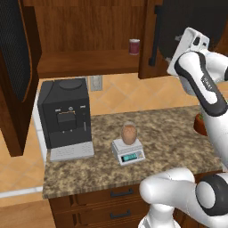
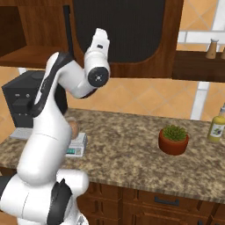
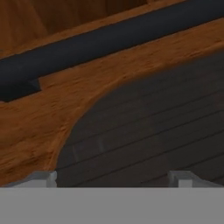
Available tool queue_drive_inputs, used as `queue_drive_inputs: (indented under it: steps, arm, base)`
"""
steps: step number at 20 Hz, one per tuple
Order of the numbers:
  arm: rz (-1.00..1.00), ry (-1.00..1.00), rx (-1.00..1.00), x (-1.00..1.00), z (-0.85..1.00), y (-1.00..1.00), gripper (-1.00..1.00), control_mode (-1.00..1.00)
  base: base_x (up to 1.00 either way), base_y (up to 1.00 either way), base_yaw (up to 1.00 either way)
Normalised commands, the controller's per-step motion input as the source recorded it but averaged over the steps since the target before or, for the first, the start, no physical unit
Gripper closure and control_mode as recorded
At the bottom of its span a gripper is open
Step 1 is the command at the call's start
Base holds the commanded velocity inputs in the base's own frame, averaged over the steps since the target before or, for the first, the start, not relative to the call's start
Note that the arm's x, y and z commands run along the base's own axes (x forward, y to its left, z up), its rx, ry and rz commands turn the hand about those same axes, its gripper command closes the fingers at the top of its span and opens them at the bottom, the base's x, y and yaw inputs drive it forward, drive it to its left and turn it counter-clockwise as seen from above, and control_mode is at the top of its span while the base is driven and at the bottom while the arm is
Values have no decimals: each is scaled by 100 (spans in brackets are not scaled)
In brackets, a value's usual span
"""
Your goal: Pick the honey bottle and place it on the digital scale for weighing, and close the cabinet.
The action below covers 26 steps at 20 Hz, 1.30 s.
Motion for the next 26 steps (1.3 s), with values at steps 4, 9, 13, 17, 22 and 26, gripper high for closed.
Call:
queue_drive_inputs:
  steps: [4,9,13,17,22,26]
  arm:
    - [-4,0,0,98,-14,-8,-100,-100]
    - [-2,0,0,100,-28,-6,-100,-100]
    - [-2,-1,0,76,-43,-14,-100,-100]
    - [0,-20,4,-57,-21,-41,-100,-100]
    - [0,-15,6,-91,7,-33,-100,-100]
    - [0,-47,0,-100,0,3,-100,-100]
  base:
    - [0,0,0]
    - [0,0,0]
    - [0,0,0]
    - [0,0,0]
    - [0,0,0]
    - [0,0,0]
